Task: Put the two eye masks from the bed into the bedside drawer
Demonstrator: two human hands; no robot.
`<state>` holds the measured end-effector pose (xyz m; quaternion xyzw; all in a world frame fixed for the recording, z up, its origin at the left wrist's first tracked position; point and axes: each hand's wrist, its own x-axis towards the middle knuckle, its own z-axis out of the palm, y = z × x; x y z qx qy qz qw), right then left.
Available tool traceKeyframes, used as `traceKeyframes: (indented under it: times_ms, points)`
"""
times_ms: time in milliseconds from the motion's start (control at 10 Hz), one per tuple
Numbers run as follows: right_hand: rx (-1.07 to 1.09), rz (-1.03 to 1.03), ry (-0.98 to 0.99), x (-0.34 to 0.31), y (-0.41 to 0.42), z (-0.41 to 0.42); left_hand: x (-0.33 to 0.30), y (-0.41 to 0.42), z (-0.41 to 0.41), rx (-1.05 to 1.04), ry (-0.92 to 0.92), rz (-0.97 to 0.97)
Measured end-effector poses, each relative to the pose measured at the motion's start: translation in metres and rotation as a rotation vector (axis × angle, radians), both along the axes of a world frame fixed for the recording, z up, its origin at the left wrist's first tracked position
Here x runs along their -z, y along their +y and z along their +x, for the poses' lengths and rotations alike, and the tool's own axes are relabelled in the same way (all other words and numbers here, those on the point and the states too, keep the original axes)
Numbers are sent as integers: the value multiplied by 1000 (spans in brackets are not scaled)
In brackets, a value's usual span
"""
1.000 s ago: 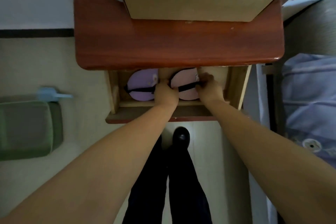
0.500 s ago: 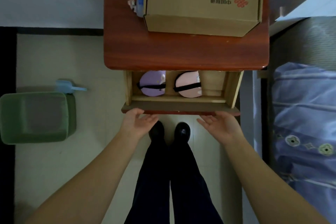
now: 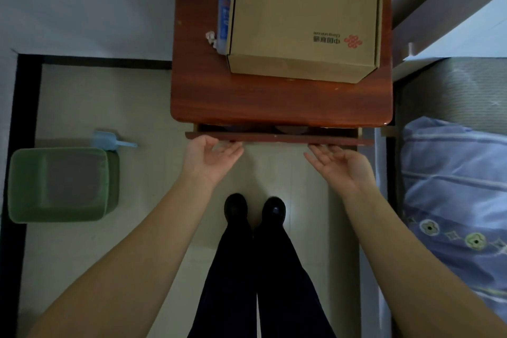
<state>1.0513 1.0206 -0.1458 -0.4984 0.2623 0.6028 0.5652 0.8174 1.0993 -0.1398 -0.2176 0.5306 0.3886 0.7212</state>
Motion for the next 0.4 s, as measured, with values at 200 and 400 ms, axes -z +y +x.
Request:
traceKeyframes:
  times_ms: [200,400]
  points:
    - [55,47,-34,7,39,5,10,33,12,43,24,70]
    - [-161,-53,-89,-3,23,-3,15,4,2,373,211,69]
